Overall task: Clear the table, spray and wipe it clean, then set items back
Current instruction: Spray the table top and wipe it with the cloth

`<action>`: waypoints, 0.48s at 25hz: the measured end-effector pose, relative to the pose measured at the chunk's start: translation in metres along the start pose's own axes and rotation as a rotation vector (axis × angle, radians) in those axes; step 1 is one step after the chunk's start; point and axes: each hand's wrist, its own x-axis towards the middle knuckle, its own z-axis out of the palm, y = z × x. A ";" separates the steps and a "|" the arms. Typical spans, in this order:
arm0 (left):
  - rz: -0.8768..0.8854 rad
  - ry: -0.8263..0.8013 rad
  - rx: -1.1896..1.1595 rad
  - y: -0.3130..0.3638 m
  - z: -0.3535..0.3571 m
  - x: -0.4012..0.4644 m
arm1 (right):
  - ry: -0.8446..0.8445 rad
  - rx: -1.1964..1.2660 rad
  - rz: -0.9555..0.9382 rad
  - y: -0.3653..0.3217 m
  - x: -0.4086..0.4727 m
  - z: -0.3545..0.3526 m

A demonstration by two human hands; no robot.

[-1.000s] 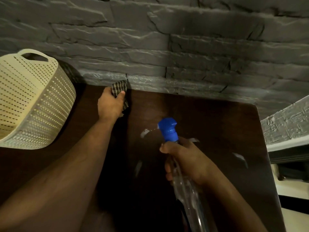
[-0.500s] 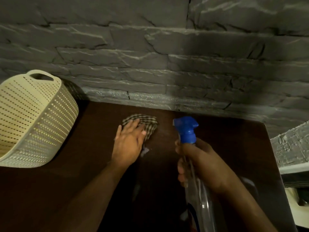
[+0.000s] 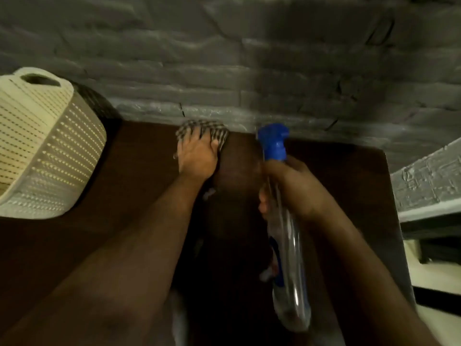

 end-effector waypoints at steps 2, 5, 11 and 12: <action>0.196 -0.057 0.006 0.016 0.005 -0.026 | 0.032 -0.023 -0.015 -0.002 0.002 0.000; 0.360 -0.079 0.017 -0.029 0.014 -0.055 | 0.015 -0.038 -0.006 0.002 0.002 -0.002; 0.247 -0.092 0.002 0.010 0.005 -0.023 | -0.021 -0.010 0.000 0.008 0.002 0.001; 0.423 -0.139 -0.025 0.011 0.011 -0.051 | -0.027 -0.002 0.002 0.007 0.001 0.002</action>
